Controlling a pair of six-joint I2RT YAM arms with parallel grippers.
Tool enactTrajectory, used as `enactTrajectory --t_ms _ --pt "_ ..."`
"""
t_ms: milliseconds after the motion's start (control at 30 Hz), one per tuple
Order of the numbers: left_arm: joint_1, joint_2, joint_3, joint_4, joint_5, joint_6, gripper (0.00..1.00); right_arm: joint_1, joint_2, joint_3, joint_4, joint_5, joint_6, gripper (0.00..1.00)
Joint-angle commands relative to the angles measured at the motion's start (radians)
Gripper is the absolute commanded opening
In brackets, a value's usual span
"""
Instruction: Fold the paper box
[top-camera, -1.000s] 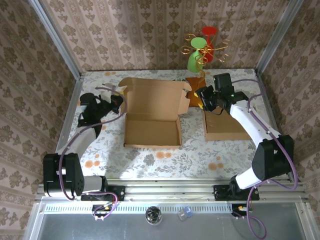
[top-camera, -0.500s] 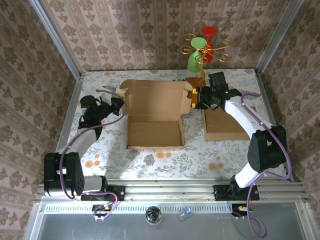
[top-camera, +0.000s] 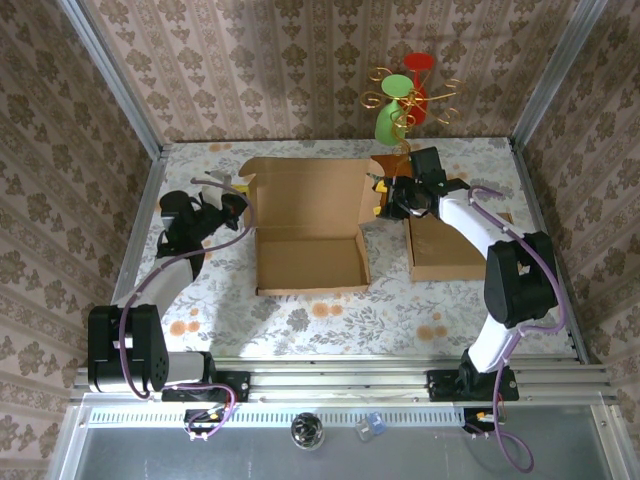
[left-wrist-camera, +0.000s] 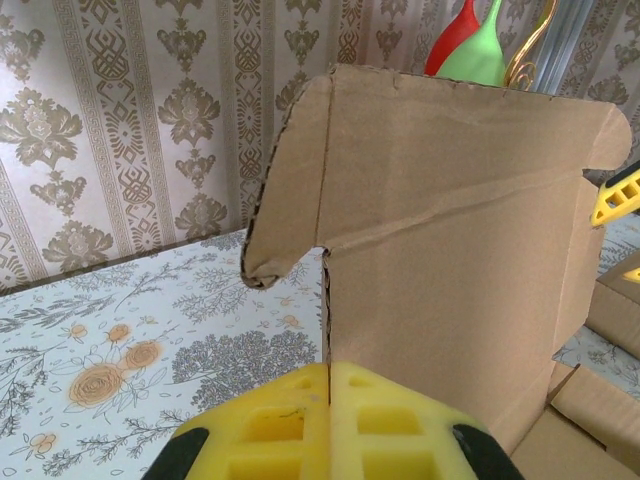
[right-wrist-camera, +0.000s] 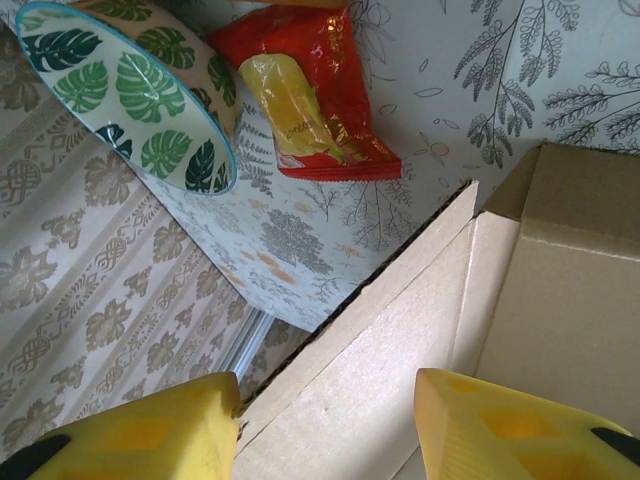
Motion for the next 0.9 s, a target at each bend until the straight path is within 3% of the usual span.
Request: enactTrajectory --t_ms 0,267,500,767,867 --pt "0.012 -0.004 -0.004 0.051 0.017 -0.018 0.0 -0.011 -0.041 0.015 -0.036 -0.034 -0.097 0.47" --pt "0.025 0.025 0.016 0.057 0.047 -0.029 0.0 -0.027 -0.032 -0.069 -0.092 -0.19 -0.379 0.46" --pt "0.024 0.036 0.025 0.057 0.054 -0.041 0.0 -0.027 -0.018 0.013 -0.273 -0.183 -0.691 0.47" --pt "0.003 0.036 -0.019 0.132 0.011 -0.124 0.0 0.007 -0.067 -0.083 -0.145 -0.208 -0.646 0.31" --pt "-0.02 0.029 -0.046 0.179 -0.032 -0.164 0.0 0.034 -0.083 -0.062 -0.142 -0.182 -0.672 0.3"
